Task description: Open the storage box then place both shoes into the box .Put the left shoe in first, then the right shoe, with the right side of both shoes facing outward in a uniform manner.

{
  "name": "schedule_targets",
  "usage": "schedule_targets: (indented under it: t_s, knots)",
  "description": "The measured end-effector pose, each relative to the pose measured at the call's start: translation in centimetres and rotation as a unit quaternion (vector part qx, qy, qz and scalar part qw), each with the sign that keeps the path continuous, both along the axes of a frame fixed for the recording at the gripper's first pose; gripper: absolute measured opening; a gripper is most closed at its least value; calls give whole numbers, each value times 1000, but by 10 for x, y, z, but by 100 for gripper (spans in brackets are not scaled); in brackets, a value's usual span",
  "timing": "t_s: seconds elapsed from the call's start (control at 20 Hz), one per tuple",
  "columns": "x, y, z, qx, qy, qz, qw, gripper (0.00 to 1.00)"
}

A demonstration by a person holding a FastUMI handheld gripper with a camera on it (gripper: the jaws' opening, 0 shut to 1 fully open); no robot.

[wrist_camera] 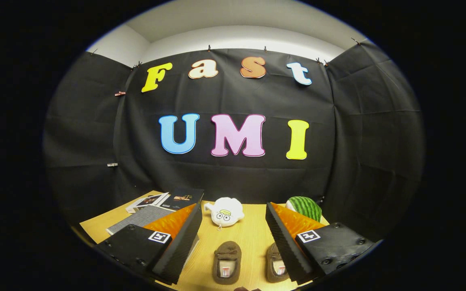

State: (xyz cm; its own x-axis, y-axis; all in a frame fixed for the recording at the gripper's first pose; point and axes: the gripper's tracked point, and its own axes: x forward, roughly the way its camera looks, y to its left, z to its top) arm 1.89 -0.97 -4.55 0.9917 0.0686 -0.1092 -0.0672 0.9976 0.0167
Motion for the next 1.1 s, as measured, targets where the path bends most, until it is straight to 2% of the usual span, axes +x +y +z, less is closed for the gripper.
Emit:
schedule_targets:
  t_s: [0.3,0.7,0.95,1.1]
  knots:
    - [1,10,-14,14,31,9,999,97]
    - [5,30,-63,81,134,33,987,98]
    - [6,52,-84,175,203,67,961,99]
    - [5,64,-95,259,244,81,931,98]
